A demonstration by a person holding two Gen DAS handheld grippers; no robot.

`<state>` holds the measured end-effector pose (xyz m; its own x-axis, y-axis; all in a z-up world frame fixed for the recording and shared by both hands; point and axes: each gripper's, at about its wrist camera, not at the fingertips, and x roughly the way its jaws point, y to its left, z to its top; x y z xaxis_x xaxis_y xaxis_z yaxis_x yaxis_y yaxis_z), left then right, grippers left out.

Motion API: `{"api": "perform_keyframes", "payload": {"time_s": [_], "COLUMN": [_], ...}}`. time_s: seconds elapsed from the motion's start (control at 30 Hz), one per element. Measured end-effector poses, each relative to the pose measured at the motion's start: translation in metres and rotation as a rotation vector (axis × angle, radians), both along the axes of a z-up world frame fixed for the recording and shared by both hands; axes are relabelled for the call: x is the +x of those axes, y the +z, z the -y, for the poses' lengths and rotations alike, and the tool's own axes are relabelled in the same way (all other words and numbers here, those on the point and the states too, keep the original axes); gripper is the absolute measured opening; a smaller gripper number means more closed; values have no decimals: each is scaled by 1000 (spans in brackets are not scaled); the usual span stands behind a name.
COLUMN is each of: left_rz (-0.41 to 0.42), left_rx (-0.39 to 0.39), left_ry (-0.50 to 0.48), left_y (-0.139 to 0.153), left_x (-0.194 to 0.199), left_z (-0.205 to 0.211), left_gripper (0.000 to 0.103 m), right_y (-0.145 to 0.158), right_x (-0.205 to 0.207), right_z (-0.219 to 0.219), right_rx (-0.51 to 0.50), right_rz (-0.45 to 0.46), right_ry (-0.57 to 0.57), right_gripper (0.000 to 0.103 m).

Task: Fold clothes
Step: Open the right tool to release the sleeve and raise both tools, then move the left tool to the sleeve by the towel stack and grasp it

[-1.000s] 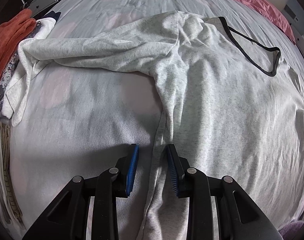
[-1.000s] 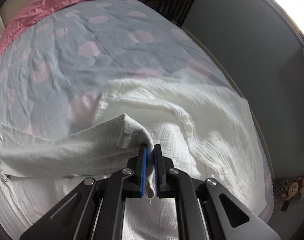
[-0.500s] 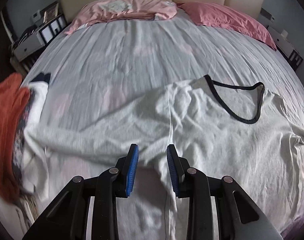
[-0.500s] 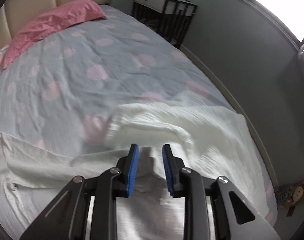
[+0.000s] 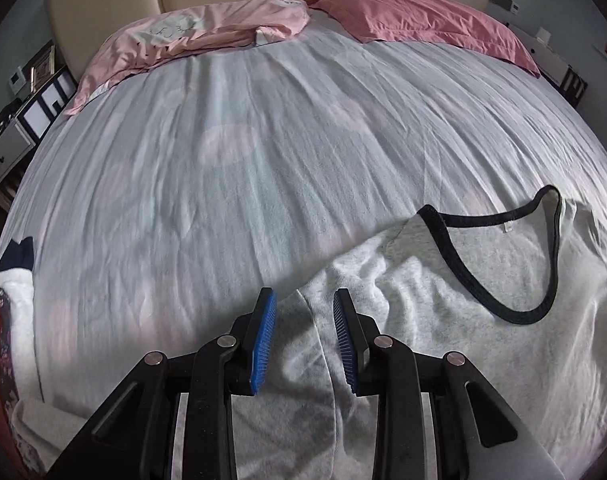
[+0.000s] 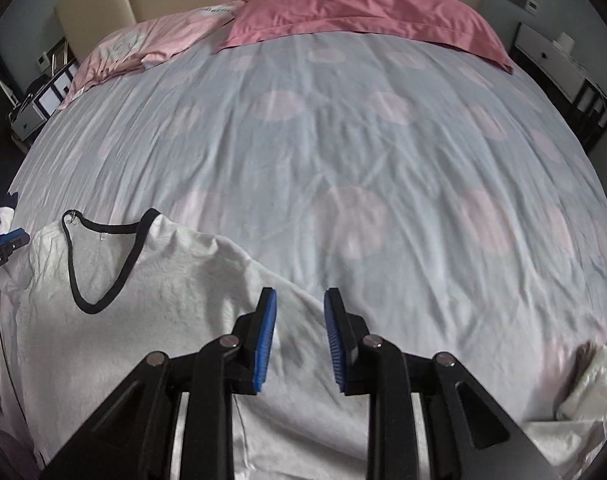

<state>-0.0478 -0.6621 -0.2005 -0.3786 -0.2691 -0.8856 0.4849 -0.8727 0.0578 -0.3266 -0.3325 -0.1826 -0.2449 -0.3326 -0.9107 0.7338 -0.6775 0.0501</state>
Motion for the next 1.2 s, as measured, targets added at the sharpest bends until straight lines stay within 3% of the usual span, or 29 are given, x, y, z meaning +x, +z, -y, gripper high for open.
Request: {"api": "perform_keyframes", "payload": {"time_s": [0.13, 0.43, 0.53, 0.6, 0.73, 0.83, 1.03, 1.2], "left_rz": [52, 37, 44, 38, -5, -63, 79, 92], "left_rx": [-32, -16, 8, 5, -48, -33, -78, -106], "left_ry": [-16, 6, 65, 85, 130, 184, 147, 136], "left_y": [-23, -36, -34, -29, -10, 5, -29, -39], "left_x": [-10, -13, -15, -15, -12, -8, -28, -30], "left_z": [3, 7, 7, 4, 1, 14, 13, 10], "left_gripper": [32, 38, 32, 9, 7, 6, 7, 10], "right_y": [-23, -61, -63, -60, -42, -20, -48, -60], "right_x": [-2, 1, 7, 14, 22, 11, -4, -7], "right_z": [33, 51, 58, 64, 67, 66, 78, 75], "right_rx": [32, 59, 99, 133, 163, 88, 160, 148], "right_rz": [-9, 8, -21, -49, -148, -181, -162, -95], "right_ry": [32, 68, 69, 86, 103, 56, 49, 44], "right_gripper": [25, 35, 29, 14, 8, 7, 7, 9]}}
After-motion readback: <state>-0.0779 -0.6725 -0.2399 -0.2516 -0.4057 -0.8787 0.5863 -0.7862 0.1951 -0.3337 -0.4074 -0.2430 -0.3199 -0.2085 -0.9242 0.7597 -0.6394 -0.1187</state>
